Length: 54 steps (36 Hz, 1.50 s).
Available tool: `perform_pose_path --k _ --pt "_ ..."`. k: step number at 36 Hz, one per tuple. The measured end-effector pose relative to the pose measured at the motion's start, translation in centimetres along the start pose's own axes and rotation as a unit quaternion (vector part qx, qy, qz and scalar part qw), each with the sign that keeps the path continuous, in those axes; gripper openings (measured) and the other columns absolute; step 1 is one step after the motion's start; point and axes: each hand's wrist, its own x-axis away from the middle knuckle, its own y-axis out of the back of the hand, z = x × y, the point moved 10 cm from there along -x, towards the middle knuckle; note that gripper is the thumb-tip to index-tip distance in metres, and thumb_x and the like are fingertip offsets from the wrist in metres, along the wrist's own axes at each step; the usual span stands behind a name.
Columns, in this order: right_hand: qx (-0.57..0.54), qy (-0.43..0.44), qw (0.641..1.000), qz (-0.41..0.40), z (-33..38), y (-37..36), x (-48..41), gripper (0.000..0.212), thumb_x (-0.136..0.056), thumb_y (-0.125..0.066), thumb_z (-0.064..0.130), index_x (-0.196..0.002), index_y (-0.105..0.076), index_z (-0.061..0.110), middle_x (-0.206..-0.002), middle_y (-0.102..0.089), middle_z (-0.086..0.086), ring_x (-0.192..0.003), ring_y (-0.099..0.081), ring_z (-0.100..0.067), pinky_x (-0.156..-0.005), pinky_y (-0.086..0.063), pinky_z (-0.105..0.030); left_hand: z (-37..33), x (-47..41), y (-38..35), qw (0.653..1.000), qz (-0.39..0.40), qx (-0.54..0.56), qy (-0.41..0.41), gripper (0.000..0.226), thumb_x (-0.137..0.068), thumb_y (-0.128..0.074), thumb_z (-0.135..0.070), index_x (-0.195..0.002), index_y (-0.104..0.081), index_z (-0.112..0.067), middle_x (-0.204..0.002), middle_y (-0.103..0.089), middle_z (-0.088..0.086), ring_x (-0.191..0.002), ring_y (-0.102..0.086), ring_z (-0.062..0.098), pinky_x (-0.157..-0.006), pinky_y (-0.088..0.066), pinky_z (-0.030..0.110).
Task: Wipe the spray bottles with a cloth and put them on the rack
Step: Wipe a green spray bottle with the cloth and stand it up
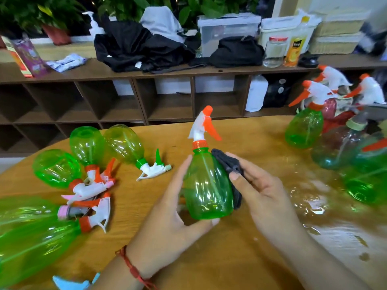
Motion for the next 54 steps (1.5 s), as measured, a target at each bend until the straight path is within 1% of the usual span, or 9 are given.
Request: perform_pose_path --k 8,13,19,24,28,34,43,50,54 --pt "-0.008 0.014 1.0 0.025 1.3 -0.9 -0.2 0.033 -0.107 -0.051 0.001 -0.134 -0.066 0.013 -0.123 -0.077 0.0 -0.118 -0.071 -0.014 -0.093 -0.055 -0.022 -0.4 0.0 0.6 1.0 -0.026 -0.011 -0.009 0.12 -0.075 -0.097 -0.018 -0.159 -0.022 -0.058 -0.151 -0.05 -0.033 -0.135 -0.059 0.002 -0.111 -0.053 0.035" --pt "0.049 0.033 0.998 0.022 2.1 0.0 -0.6 0.032 -0.105 -0.054 -0.002 -0.125 -0.072 0.016 -0.118 -0.079 0.005 -0.102 -0.072 0.0 -0.078 -0.051 -0.008 -0.7 0.1 0.2 0.999 -0.022 -0.039 -0.029 0.118 -0.075 -0.097 -0.02 -0.161 -0.023 -0.054 -0.155 -0.049 -0.028 -0.139 -0.056 0.007 -0.112 -0.052 0.041" --pt "0.057 0.042 0.997 0.014 0.2 -0.2 0.3 0.036 -0.106 -0.056 0.003 -0.132 -0.07 0.022 -0.131 -0.074 0.009 -0.126 -0.067 -0.01 -0.106 -0.053 -0.027 -0.6 0.3 -0.5 0.996 -0.013 -0.078 -0.043 0.118 -0.074 -0.098 -0.027 -0.159 -0.023 -0.059 -0.157 -0.047 -0.023 -0.139 -0.056 0.007 -0.115 -0.049 0.038" --pt "0.093 0.071 0.992 0.043 0.4 -0.9 0.8 0.04 -0.1 -0.063 0.02 -0.139 -0.067 0.032 -0.146 -0.063 0.017 -0.144 -0.051 -0.006 -0.123 -0.039 -0.038 0.0 0.2 -0.5 0.999 -0.017 -0.013 -0.043 0.116 -0.074 -0.098 -0.01 -0.161 -0.031 -0.048 -0.161 -0.046 -0.017 -0.143 -0.055 0.018 -0.114 -0.05 0.048" --pt "0.047 0.037 0.997 0.056 0.0 -0.5 0.8 0.04 -0.101 -0.061 0.021 -0.14 -0.067 0.029 -0.144 -0.065 0.014 -0.141 -0.055 -0.008 -0.122 -0.041 -0.048 -0.4 0.2 -1.3 0.999 -0.003 0.015 -0.045 0.114 -0.075 -0.096 -0.004 -0.16 -0.033 -0.048 -0.155 -0.053 -0.018 -0.139 -0.059 0.02 -0.11 -0.053 0.048" --pt "0.087 0.069 0.991 0.068 0.3 -0.2 1.6 0.04 -0.108 -0.047 0.03 -0.143 -0.064 0.024 -0.148 -0.063 0.013 -0.144 -0.052 -0.009 -0.123 -0.039 -0.04 -0.4 0.3 -1.6 0.999 -0.006 -0.023 -0.044 0.12 -0.072 -0.097 -0.008 -0.158 -0.029 -0.057 -0.152 -0.054 -0.022 -0.134 -0.062 0.013 -0.108 -0.054 0.041" --pt "0.178 0.156 0.971 0.028 1.2 0.0 2.2 0.034 -0.101 -0.065 0.023 -0.134 -0.072 0.025 -0.144 -0.065 0.015 -0.138 -0.059 -0.009 -0.115 -0.049 -0.035 0.3 0.3 -1.0 0.999 -0.048 0.001 -0.017 0.124 -0.068 -0.101 -0.013 -0.161 -0.028 -0.052 -0.152 -0.057 -0.019 -0.135 -0.062 0.011 -0.112 -0.051 0.044" --pt "0.196 0.145 0.97 0.017 1.3 0.7 1.5 0.031 -0.101 -0.065 0.021 -0.13 -0.075 0.026 -0.143 -0.065 0.018 -0.137 -0.058 -0.007 -0.113 -0.048 -0.03 0.0 0.2 -2.7 0.999 0.022 -0.038 -0.033 0.124 -0.071 -0.1 -0.018 -0.16 -0.024 -0.061 -0.159 -0.046 -0.026 -0.144 -0.051 0.004 -0.118 -0.046 0.038" --pt "0.194 0.152 0.969 0.009 1.6 1.0 1.4 0.028 -0.102 -0.065 0.016 -0.126 -0.077 0.022 -0.141 -0.066 0.008 -0.137 -0.059 -0.017 -0.112 -0.05 -0.036 -0.1 0.3 -2.9 0.998 0.016 -0.045 -0.046 0.122 -0.068 -0.1 -0.02 -0.158 -0.028 -0.06 -0.161 -0.045 -0.02 -0.146 -0.051 0.011 -0.116 -0.048 0.041"
